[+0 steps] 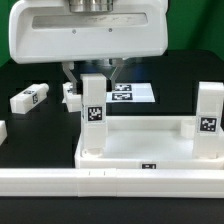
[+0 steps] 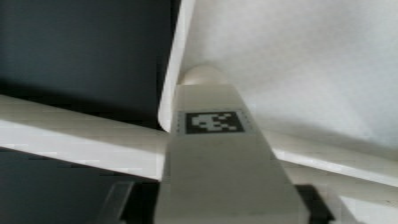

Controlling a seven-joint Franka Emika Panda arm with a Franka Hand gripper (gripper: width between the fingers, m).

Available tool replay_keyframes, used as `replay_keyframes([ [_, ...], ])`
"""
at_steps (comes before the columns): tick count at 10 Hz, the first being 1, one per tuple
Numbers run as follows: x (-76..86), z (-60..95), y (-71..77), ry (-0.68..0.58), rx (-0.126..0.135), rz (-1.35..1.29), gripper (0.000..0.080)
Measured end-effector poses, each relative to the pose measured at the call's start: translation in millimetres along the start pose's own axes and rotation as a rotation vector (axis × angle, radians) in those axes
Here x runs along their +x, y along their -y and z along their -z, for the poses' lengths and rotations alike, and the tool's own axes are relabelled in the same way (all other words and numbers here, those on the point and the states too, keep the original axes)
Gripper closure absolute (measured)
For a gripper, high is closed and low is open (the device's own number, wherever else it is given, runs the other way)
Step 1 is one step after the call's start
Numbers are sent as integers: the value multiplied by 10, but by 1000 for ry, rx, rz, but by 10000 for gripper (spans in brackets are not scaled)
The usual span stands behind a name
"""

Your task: Assemble desk

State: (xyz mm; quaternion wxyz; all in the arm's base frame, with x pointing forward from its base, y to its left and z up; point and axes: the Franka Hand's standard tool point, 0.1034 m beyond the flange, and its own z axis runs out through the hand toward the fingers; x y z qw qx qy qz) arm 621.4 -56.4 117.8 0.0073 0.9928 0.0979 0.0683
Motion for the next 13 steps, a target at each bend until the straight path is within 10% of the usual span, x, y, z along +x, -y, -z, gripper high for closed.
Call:
replay_keyframes([
  [13, 6, -19, 20, -5, 15, -1101, 509],
])
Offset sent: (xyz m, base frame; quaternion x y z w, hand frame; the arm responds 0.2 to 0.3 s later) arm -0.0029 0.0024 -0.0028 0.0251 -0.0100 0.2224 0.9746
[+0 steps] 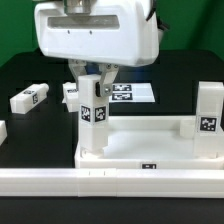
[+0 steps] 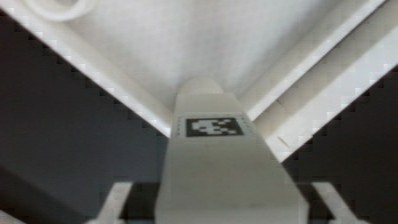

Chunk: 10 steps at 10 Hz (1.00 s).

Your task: Assemble desk

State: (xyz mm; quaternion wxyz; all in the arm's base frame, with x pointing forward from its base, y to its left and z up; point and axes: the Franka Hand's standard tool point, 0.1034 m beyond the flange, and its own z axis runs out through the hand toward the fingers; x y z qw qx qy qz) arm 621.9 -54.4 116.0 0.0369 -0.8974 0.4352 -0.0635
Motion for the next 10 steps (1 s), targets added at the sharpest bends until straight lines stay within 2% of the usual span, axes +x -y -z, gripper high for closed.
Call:
replay_keyframes([
  [2, 0, -1, 0, 0, 0, 22, 509],
  [4, -1, 1, 4, 1, -1, 69, 229],
  [5, 1, 2, 4, -2, -4, 205, 229],
  [6, -9, -4, 12, -2, -5, 289, 164],
  [10, -21, -22, 19, 0, -17, 726, 151],
])
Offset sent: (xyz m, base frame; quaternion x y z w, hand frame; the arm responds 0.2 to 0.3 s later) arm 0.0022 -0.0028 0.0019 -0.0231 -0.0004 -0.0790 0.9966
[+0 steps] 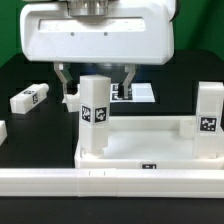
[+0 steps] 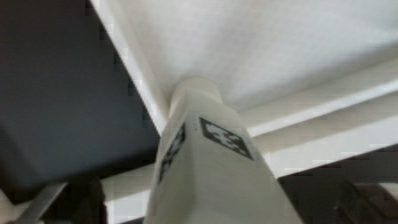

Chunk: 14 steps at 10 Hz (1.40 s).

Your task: Assemble desk

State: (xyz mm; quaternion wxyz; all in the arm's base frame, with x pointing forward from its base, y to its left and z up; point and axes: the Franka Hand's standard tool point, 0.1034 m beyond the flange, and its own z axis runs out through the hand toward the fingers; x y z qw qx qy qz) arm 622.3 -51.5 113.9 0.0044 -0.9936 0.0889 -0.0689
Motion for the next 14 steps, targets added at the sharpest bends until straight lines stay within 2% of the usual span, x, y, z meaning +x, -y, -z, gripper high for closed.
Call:
replay_keyframes([
  [8, -13, -2, -21, 22, -20, 594, 150],
  [9, -13, -2, -31, 23, -20, 642, 197],
  [10, -13, -3, -31, 23, -19, 656, 197],
  [11, -14, -3, -32, 23, -19, 652, 373],
  [12, -11, -2, -35, 22, -20, 652, 512],
  [14, -11, -3, -36, 21, -20, 644, 511],
])
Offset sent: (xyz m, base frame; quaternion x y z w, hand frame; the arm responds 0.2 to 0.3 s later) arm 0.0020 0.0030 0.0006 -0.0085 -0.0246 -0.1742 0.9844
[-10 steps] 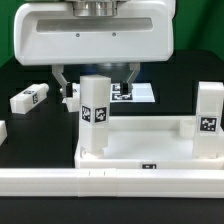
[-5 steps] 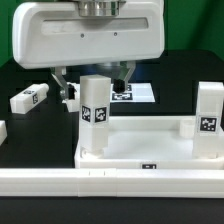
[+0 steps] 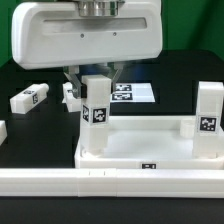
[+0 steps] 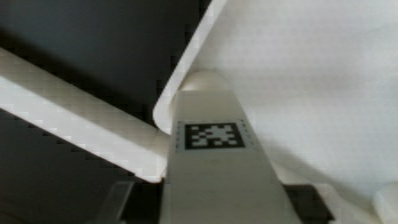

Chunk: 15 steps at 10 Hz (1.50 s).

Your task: Assemble desk

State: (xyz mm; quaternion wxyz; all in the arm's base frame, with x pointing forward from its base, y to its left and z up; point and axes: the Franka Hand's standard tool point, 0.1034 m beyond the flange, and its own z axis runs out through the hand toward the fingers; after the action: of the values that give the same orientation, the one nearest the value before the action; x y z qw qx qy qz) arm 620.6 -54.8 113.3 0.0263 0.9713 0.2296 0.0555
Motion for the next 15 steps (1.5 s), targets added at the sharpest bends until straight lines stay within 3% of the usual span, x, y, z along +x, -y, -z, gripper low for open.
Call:
replay_keyframes([
  [3, -8, -1, -8, -2, 5, -93, 511],
  [12, -9, -16, -7, -14, 34, -1088, 511],
  [15, -2, -19, 0, -10, 34, -1326, 509],
])
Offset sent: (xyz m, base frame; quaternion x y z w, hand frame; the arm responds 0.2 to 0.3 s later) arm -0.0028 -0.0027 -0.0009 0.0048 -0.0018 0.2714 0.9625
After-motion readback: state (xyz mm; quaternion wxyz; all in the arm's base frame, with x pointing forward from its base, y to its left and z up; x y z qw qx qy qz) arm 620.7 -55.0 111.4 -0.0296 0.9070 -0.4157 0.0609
